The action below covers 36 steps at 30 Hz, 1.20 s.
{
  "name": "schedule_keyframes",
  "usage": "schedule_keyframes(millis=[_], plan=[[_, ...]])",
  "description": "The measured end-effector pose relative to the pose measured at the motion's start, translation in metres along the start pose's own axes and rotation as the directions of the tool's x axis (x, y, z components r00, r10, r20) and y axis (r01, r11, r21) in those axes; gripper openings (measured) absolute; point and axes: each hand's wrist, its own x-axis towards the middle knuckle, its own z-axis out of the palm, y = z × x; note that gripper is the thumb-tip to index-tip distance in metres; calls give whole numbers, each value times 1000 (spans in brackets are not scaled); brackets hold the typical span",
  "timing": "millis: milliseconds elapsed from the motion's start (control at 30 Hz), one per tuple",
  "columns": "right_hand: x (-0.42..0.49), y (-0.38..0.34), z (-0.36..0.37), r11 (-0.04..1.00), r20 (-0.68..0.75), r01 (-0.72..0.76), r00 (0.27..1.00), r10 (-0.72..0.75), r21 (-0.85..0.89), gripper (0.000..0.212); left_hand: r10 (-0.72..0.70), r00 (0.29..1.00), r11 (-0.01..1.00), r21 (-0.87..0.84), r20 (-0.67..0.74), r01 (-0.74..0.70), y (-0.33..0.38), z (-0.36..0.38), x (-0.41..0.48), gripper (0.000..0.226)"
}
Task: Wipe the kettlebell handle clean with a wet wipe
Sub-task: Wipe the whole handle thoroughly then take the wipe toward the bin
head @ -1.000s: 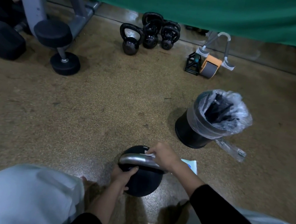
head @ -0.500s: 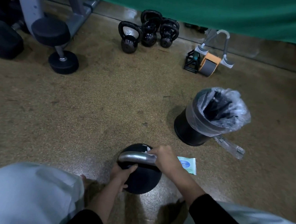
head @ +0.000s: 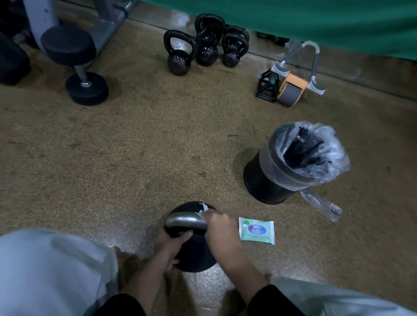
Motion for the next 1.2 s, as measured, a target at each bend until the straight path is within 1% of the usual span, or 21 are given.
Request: schedule_keyframes(millis=[133,233,300,433,533,633,667,733,800,867,900,933,967,1067,1133,1200], plan=[[-20,3,11,995,-43,91,995,-90,41,44,-3,1000,1000,-10,-3,3,1,0,-1,60],[-26,12,11,995,-119,71,991,-63,64,48,-1,1000,1000,9,-3,1,2,0,-4,64],[-22,9,9,995,-122,53,992,-41,90,45,-3,1000,1000,14,-5,3,2,0,-3,66],[-22,2,16,991,-150,102,985,-88,87,36,-13,1000,1000,-4,-6,13,1,0,-3,67],[-34,10,16,982,-190,159,972,-138,103,38,-11,1000,1000,12,-3,11,2,0,-4,66],[-31,19,15,986,-218,119,972,-92,114,49,-1,1000,1000,29,-7,2,3,0,-4,69],[-28,17,15,988,-223,107,971,-80,109,47,-1,1000,999,35,-12,1,4,0,-5,69],[-27,12,17,986,-244,146,962,-123,75,31,2,1000,999,48,-18,-1,3,0,-5,69],[-29,10,18,980,-265,181,952,-154,79,31,-1,1000,999,48,-18,2,2,1,-4,68],[-31,16,18,977,-307,202,936,-171,71,26,-2,1000,999,40,-21,3,2,1,-4,68],[-31,19,17,980,-318,192,934,-163,61,33,-2,1000,999,38,-21,3,2,1,-4,69],[-29,22,15,982,-303,179,940,-155,53,40,-3,1000,999,40,-23,4,2,1,-3,69],[-26,22,13,987,-292,158,946,-141,35,42,-3,1000,999,42,-26,4,3,1,-3,69],[-18,17,19,989,-270,146,952,-142,-8,37,-1,1000,999,48,-31,2,1,2,-1,66],[-21,18,30,986,-260,168,952,-159,12,38,3,999,998,59,-32,-2,1,2,-2,64],[-26,25,35,984,-291,167,946,-143,58,40,9,999,998,60,-33,-7,1,2,-1,64]])
